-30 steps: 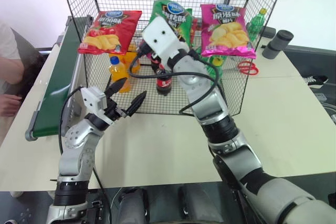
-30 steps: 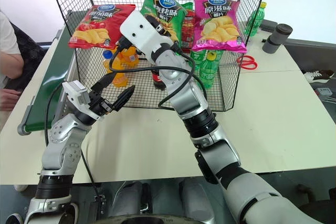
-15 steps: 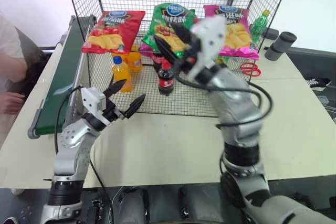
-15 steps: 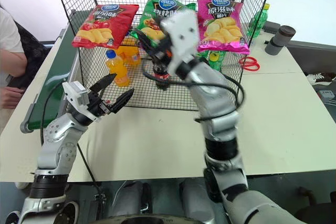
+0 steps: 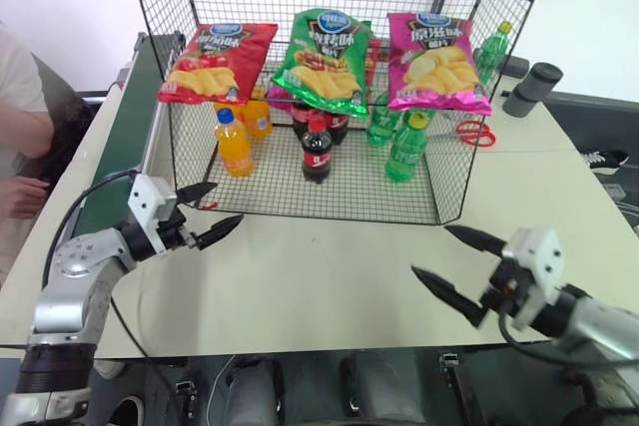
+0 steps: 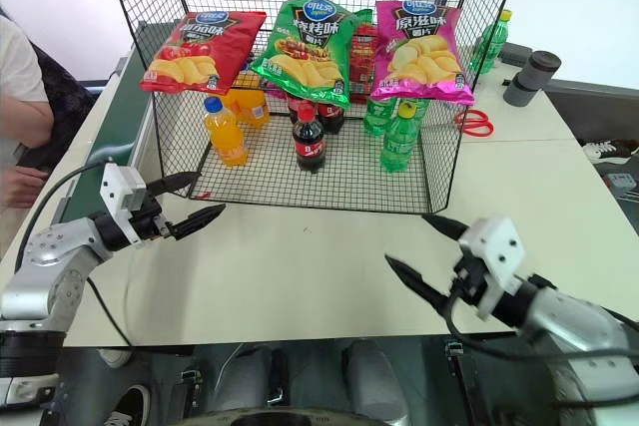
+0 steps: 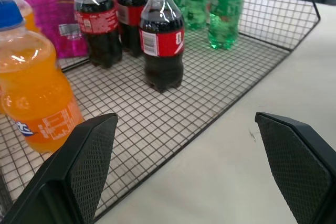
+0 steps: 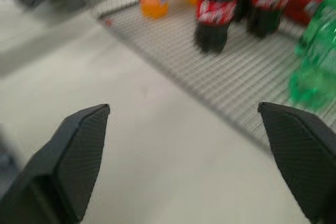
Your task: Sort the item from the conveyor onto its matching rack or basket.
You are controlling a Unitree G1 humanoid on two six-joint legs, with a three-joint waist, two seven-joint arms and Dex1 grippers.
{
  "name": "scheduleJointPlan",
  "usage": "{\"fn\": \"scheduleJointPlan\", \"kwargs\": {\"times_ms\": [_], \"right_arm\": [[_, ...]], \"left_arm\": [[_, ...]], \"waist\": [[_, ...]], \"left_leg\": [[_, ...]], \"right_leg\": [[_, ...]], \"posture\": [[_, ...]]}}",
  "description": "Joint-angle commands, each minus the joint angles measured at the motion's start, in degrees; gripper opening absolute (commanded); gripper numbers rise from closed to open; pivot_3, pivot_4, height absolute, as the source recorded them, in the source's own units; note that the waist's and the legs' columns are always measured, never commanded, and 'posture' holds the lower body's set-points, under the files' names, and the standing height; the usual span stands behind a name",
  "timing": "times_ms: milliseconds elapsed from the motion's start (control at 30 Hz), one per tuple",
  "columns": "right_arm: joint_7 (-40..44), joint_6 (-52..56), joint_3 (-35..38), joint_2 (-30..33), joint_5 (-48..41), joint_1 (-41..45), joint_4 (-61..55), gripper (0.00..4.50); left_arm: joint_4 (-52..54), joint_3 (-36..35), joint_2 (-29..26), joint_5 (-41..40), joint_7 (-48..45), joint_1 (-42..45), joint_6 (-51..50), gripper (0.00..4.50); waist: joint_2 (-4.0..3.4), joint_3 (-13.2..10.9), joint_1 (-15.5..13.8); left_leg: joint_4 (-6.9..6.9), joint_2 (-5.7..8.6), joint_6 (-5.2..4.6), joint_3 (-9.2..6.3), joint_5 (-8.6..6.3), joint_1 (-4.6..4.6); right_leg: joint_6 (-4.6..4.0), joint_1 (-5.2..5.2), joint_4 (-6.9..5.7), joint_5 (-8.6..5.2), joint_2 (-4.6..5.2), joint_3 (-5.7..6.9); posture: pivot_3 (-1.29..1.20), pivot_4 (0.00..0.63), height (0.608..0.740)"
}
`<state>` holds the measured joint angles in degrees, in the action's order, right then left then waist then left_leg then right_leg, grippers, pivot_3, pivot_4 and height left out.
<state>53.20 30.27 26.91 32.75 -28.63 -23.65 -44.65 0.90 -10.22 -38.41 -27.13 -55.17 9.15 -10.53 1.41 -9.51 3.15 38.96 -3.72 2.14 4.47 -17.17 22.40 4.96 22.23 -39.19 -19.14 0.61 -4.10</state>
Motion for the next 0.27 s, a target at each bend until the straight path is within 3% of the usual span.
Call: {"fn": "scheduleJointPlan", "kwargs": {"times_ms": [33, 267], "right_arm": [[2.08, -2.75, 3.30, 1.02, -3.25, -1.84, 1.07, 4.48], [0.78, -6.67, 1.59, 2.93, -1.45, -1.07, 3.86, 4.48]], "left_arm": [[-0.23, -0.18, -0.89, 0.78, -1.32, 1.59, 1.39, 4.50], [-3.14, -0.66, -0.34, 3.09, -3.11, 3.09, 7.80, 4.50]], "waist": [[0.03, 0.00, 0.00], [0.02, 0.00, -0.65]], "left_leg": [[0.00, 0.00, -0.01, 0.02, 0.00, -0.01], [0.00, -0.03, -0.01, 0.03, -0.01, 0.02]], "right_leg": [[0.00, -0.01, 0.02, 0.00, 0.00, -0.01], [0.00, 0.05, 0.03, 0.01, 0.03, -0.12]], "posture": [[0.00, 0.150, 0.740], [0.00, 0.150, 0.740]]}}
